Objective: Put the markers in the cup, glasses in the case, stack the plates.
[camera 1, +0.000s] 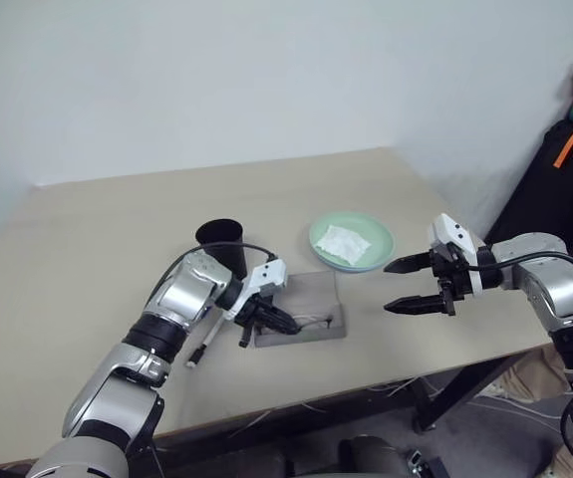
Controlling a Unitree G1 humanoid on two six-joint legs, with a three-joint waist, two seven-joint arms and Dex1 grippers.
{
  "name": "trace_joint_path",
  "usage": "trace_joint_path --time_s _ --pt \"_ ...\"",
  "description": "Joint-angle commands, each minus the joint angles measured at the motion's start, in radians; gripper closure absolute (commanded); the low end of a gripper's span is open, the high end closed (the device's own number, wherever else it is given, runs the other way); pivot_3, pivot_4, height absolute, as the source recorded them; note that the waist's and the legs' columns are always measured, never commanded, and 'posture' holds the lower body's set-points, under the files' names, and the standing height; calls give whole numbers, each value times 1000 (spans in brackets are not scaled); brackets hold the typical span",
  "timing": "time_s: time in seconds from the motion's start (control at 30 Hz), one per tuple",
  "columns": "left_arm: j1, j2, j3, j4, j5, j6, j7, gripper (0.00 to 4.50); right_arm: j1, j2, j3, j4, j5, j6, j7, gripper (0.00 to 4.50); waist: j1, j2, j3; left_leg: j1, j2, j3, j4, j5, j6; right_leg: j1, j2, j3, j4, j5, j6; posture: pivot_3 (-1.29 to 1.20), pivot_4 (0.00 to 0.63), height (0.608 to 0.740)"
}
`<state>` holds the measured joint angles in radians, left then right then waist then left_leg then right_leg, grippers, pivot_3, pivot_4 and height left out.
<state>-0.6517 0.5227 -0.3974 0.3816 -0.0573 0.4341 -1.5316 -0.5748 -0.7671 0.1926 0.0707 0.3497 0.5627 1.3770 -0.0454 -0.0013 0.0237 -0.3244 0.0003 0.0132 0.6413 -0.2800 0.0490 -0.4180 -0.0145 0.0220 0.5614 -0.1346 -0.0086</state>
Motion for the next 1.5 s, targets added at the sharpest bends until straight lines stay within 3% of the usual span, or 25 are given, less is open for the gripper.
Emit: trace_joint_path --time_s 0.03,0.1,0.2,0.47,0.7,0.73,0.83,1.07,1.27,1.5 --pt "-1 16 -17 -29 -12 17 -30 4456 -12 3 -8 -19 0 -15 -4 0 0 0 0 0 0 0 0 0 0 0 0 0 0 0 0 0 0 735" --pt "-3 16 -21 -21 -4 10 -25 4456 -11 5 -7 -20 0 -16 -5 0 0 0 0 0 0 0 0 0 0 0 0 0 0 0 0 0 0 735" --pt "-4 15 -24 -11 3 -4 -18 3808 -10 6 -8 -21 0 -16 -6 0 0 0 0 0 0 0 0 0 0 0 0 0 0 0 0 0 0 735" --pt "-82 -24 50 81 -26 -44 62 1041 -10 8 -7 -20 0 -15 -9 0 2 0 0 -1 0 0 1 0 0 -1 0 0 0 0 0 0 0 735" --pt "-148 -67 147 61 -110 -20 102 1041 -12 8 -7 -17 0 -17 -7 0 0 0 0 -1 0 0 2 0 0 -1 0 1 -1 0 1 0 0 735" --pt "-168 -76 167 69 -119 -19 124 1205 -13 7 -6 -16 -1 -18 -6 0 0 0 0 -1 -1 0 1 0 0 -1 0 1 -1 0 1 0 0 735" --pt "-203 -93 192 113 -108 -48 188 1935 -16 8 -5 -12 -2 -20 -4 0 0 0 0 -1 -1 0 1 0 1 -1 0 1 0 1 2 0 0 735" --pt "-246 -142 169 314 15 -229 426 4413 -22 9 -1 -7 0 -21 -5 0 0 0 0 0 0 0 1 0 1 2 0 1 0 1 2 0 0 735" --pt "-270 -187 106 499 167 -339 628 4413 -21 9 -1 -10 2 -20 -6 0 2 0 0 0 -2 0 1 0 0 1 0 1 0 1 2 0 0 735" --pt "-251 -209 81 523 212 -376 615 4413 -21 9 -1 -15 4 -15 -9 0 2 -1 0 -1 -3 -1 1 -1 1 1 0 2 -1 2 3 0 0 735"
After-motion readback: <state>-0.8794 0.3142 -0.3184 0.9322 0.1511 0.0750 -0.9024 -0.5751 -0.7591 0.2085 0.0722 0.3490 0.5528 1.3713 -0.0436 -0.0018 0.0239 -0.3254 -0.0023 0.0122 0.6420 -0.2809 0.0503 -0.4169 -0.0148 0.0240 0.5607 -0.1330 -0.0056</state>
